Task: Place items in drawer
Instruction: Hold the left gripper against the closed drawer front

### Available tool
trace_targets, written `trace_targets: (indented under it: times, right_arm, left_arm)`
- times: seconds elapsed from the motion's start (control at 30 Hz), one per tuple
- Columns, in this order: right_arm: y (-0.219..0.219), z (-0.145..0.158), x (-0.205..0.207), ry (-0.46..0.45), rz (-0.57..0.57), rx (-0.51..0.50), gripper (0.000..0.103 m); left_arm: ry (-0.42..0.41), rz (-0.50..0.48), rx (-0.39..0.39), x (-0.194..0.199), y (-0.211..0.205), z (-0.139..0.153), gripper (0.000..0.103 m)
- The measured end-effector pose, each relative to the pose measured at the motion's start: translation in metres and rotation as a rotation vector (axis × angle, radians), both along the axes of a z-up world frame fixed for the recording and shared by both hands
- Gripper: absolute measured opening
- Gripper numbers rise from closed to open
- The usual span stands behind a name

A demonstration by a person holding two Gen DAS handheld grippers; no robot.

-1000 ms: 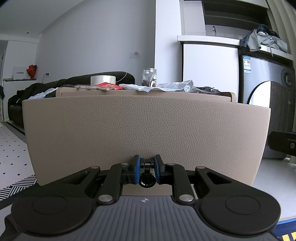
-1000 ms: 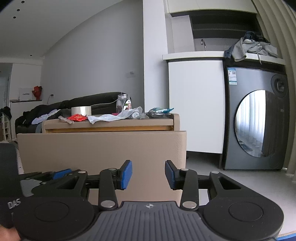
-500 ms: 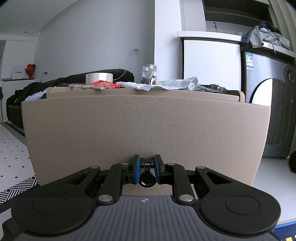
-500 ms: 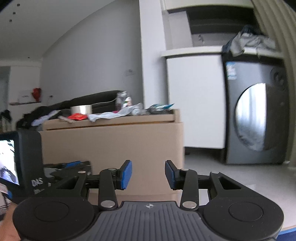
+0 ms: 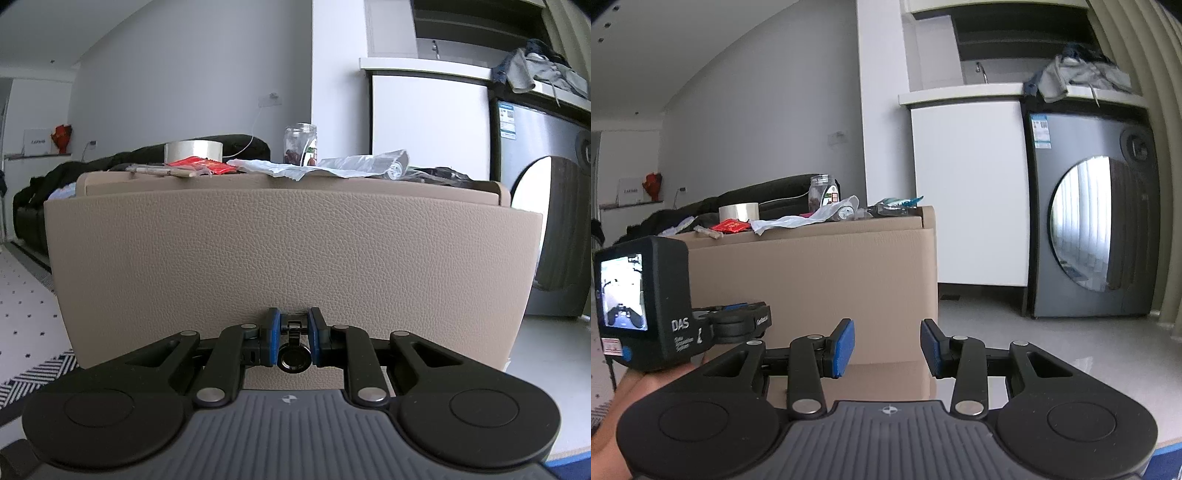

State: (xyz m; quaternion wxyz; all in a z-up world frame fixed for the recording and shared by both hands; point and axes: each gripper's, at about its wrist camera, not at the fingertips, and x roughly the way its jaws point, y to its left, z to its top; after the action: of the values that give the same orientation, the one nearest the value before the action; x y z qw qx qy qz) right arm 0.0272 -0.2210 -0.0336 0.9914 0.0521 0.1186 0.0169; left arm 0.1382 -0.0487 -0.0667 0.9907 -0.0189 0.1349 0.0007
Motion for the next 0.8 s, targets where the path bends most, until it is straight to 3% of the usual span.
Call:
trace_targets:
  times: [0.1, 0.8]
  right_arm:
    - [-0.005, 0.003, 0.003, 0.003, -0.023, 0.052, 0.043]
    - [-0.013, -0.005, 0.014, 0.03, -0.048, 0.03, 0.043]
  left_arm:
    - [0.002, -0.001, -0.003, 0.006, 0.001, 0.0, 0.019]
    - [0.007, -0.006, 0.008, 0.035, -0.001, 0.0, 0.019]
